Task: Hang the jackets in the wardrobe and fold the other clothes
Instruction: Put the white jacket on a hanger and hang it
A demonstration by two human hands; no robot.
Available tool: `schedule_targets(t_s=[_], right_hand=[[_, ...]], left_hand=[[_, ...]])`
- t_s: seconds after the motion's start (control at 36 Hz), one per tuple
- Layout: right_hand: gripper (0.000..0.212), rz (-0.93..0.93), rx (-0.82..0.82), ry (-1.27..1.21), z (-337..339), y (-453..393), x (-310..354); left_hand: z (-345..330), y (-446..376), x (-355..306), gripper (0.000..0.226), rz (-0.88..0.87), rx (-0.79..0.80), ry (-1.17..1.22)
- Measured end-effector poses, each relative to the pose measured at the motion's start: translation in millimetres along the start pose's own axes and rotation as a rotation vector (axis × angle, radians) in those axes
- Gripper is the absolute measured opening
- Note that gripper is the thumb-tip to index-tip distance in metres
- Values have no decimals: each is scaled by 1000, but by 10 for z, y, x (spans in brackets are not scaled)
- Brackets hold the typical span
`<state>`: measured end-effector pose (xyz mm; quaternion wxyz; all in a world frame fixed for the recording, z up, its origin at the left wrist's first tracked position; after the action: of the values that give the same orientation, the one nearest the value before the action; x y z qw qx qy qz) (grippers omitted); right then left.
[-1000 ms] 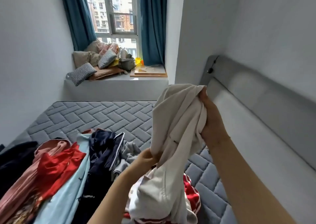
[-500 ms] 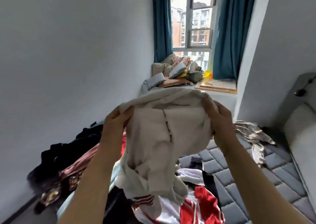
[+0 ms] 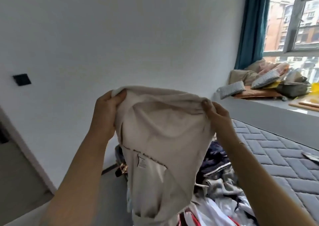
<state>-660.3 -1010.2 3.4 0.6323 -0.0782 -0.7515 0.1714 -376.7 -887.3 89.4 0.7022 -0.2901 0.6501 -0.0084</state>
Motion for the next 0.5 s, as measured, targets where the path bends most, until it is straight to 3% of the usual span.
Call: schedule_targets(t_s=[0.08, 0.19, 0.25, 0.31, 0.36, 0.44, 0.5], right_hand=[[26, 80, 119, 175, -503, -73, -16], [87, 391, 437, 484, -1520, 281, 77], [102, 501, 657, 549, -2111, 671, -18], [110, 457, 882, 562, -2652, 1078, -258], [93, 285, 1025, 503, -3099, 1400, -520], [28, 73, 1109, 170, -3658, 1733, -672], [34, 12, 1151, 26, -3972, 1922, -657]], left_hand=[[361, 69, 128, 14, 138, -75, 96], [825, 222, 164, 13, 232, -120, 169], [1056, 326, 139, 13, 264, -137, 207], [1292, 433, 95, 15, 289, -165, 243], [1591, 550, 65, 19, 308, -235, 247], [2133, 772, 55, 25, 347, -356, 241], [2609, 985, 65, 26, 359, -453, 270]])
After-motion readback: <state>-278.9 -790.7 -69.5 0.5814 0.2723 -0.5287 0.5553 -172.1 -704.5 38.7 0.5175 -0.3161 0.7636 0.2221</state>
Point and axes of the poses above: each hand's wrist, its own y-axis away from the middle knuckle, its own z-axis out of the back of the hand, x = y × z, the point moved 8 cm from there along -y, towards the middle knuckle, and after that the axes turned 5 degrees about x, right-handed, at the moved point
